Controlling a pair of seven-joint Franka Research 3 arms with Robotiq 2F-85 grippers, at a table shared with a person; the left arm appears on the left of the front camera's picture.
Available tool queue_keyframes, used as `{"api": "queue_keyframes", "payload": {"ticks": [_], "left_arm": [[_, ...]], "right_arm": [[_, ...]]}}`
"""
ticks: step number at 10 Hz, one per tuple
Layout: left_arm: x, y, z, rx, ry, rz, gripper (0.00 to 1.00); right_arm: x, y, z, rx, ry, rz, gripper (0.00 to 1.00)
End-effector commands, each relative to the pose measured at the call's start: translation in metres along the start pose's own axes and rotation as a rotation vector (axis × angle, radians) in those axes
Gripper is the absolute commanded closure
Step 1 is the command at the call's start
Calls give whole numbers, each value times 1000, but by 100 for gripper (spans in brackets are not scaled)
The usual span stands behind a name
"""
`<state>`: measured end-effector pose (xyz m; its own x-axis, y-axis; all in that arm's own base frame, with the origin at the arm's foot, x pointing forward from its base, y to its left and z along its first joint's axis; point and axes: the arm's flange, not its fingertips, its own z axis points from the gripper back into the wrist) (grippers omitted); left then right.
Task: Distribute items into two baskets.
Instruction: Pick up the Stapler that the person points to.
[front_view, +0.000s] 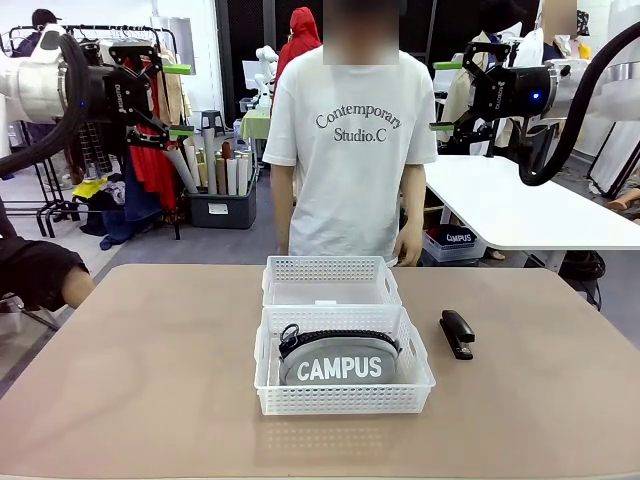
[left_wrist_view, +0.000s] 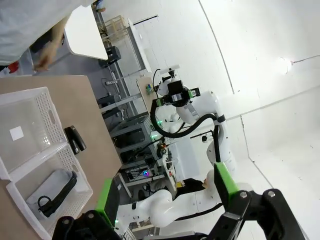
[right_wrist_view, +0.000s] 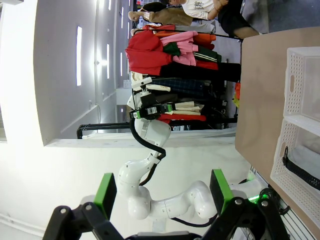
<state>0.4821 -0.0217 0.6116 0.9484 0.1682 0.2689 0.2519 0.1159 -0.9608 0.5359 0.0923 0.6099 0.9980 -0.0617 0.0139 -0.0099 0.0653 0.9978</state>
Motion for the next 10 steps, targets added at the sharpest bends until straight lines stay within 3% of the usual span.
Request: {"api": "queue_keyframes", "payload": {"ticks": [1,10], "left_arm": [[0,0,0,0,0,5,0],[0,0,0,0,0,5,0]], "right_arm": [[0,2,0,1,-3,2,0],[0,2,0,1,-3,2,0]]}}
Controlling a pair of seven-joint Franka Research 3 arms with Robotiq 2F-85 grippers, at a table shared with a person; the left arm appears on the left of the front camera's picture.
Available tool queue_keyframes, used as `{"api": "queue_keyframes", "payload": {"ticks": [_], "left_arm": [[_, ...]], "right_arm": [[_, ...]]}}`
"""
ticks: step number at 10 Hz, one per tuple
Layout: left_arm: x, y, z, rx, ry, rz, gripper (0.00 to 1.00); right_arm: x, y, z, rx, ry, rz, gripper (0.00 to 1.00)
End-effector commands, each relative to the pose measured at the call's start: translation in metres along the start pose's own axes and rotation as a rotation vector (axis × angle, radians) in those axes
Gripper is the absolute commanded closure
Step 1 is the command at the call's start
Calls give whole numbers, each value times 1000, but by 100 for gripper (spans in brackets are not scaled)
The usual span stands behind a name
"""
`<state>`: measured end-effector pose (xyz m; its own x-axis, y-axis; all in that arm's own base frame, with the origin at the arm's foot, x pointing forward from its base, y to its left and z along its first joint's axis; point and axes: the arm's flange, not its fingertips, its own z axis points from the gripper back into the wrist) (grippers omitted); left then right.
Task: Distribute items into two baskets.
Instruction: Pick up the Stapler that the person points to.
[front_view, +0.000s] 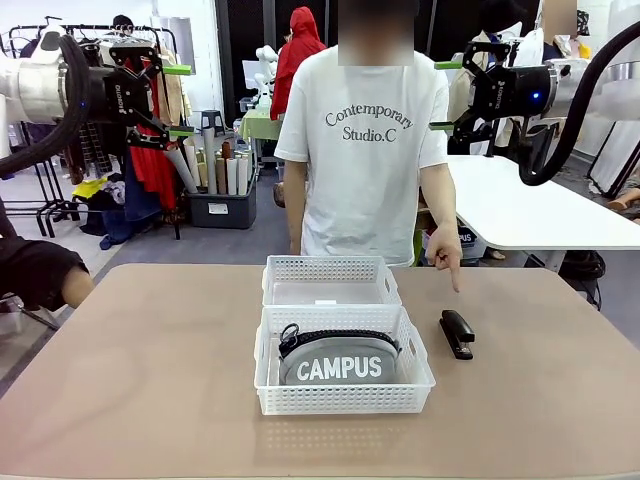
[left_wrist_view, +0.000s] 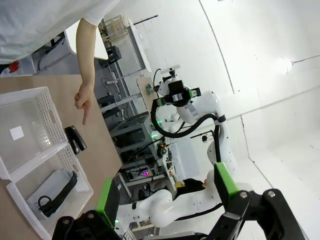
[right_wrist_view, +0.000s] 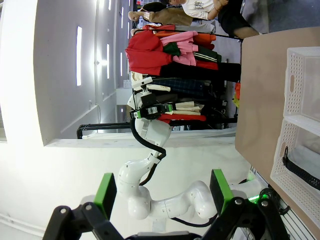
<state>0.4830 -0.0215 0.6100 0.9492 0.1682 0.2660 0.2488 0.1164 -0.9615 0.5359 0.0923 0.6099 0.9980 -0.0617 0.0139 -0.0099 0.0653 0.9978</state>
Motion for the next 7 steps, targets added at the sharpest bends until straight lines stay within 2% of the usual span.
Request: {"api": "queue_keyframes", "payload": {"ticks": [1,7], "left_arm": [[0,-1,0,-1,-1,2,0],[0,-1,0,-1,-1,2,0]], "right_arm": [[0,2,0,1,-3,2,0],[0,2,0,1,-3,2,0]]}}
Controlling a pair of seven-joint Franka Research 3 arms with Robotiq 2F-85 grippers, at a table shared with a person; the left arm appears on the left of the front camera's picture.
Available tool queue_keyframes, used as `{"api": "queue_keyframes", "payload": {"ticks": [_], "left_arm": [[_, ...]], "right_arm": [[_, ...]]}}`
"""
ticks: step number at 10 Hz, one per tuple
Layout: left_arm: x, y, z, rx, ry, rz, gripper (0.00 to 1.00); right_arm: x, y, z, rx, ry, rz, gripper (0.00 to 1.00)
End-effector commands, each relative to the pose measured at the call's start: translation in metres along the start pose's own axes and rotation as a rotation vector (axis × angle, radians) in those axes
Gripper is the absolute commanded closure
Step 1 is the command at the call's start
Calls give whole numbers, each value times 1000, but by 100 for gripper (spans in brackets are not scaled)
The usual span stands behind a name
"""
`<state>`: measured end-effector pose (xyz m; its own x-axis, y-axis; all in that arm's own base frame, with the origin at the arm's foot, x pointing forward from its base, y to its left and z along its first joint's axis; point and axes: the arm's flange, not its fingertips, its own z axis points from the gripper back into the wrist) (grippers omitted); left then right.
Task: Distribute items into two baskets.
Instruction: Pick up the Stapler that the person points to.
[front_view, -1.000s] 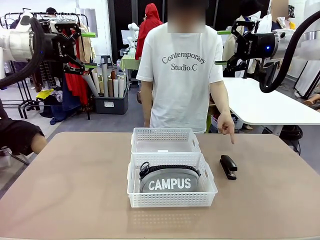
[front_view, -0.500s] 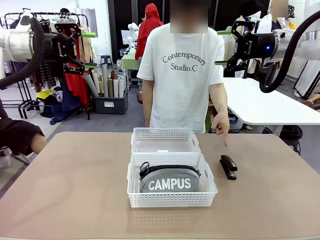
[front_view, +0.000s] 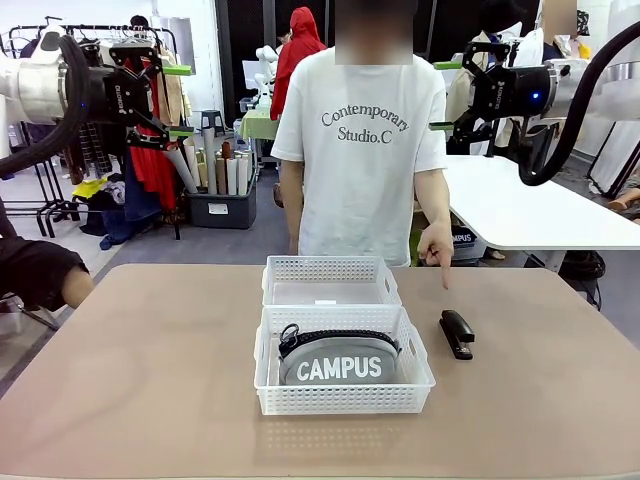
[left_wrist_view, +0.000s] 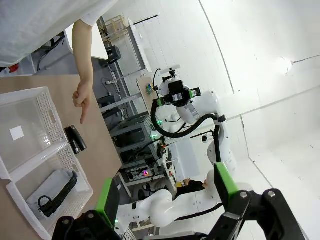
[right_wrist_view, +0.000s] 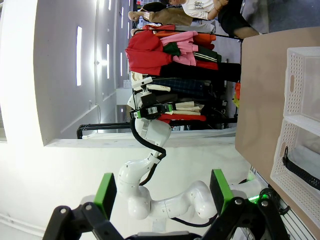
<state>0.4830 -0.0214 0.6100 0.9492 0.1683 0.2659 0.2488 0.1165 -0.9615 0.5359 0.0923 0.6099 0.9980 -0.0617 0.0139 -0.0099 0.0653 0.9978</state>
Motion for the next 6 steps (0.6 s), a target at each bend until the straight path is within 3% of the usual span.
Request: {"api": "queue_keyframes", "payload": {"ticks": [1,4,6], "left_arm": [[0,-1,0,-1,-1,2,0],[0,-1,0,-1,-1,2,0],[0,-1,0,-1,-1,2,0]], "right_arm": [[0,2,0,1,-3,2,0],[0,0,0,0,0,0,0],[11,5,-15,-173,77,-77,0]]}}
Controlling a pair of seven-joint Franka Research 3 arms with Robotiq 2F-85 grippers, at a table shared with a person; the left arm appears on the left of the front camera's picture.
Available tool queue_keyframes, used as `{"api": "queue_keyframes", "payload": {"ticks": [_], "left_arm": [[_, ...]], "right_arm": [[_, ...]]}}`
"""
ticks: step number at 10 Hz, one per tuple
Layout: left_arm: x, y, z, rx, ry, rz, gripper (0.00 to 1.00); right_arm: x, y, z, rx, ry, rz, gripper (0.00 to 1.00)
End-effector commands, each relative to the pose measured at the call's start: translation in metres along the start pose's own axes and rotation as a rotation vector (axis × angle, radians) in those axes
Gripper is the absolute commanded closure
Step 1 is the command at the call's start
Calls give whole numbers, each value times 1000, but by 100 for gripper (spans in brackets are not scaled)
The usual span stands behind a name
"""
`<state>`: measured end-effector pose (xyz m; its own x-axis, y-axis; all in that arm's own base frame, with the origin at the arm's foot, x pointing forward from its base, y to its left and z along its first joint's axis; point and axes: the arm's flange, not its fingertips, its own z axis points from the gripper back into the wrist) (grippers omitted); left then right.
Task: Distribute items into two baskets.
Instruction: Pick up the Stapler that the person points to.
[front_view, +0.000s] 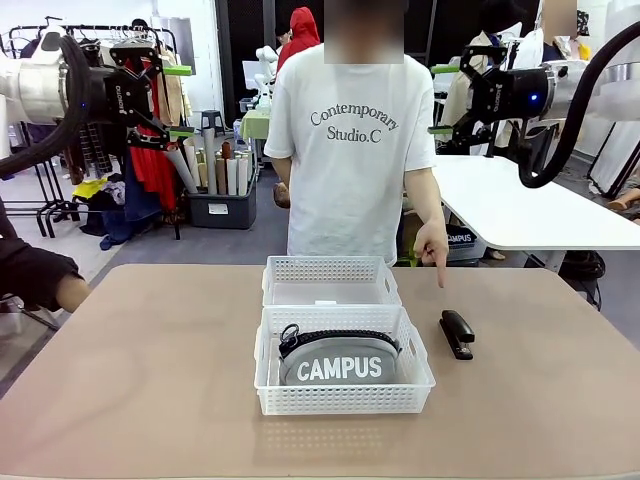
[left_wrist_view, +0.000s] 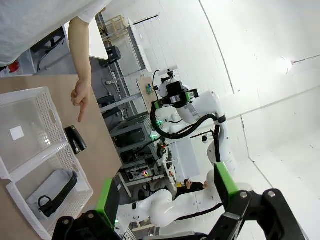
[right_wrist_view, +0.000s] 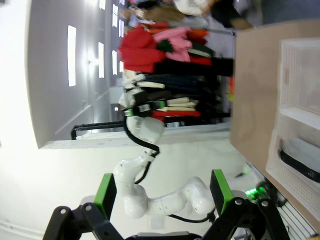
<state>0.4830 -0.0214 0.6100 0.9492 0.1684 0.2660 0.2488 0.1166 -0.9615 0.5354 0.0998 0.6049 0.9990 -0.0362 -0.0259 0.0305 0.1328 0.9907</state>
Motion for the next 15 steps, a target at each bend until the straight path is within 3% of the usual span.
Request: {"api": "queue_keyframes", "payload": {"ticks": [1,5,8,9,11,12,15], "left_arm": [[0,-1,0,-1,-1,2,0],[0,-1,0,-1,-1,2,0],[0,-1,0,-1,-1,2,0],[0,-1,0,-1,-1,2,0],[0,-1,0,-1,-1,2,0],[0,-1,0,-1,-1,2,0],[0,-1,0,-1,-1,2,0]], "right_arm": [[9,10,-16,-208,70,-66,0],[9,27,-30,-745,107,-51,0],[2,20,-27,-1090,-6,118,0],[3,15,-26,-1168,1,122,0],[6,7,-19,-1267,2,121,0],[6,13,-14,-1211,34,128,0],[6,13,-14,-1211,34,128,0]]}}
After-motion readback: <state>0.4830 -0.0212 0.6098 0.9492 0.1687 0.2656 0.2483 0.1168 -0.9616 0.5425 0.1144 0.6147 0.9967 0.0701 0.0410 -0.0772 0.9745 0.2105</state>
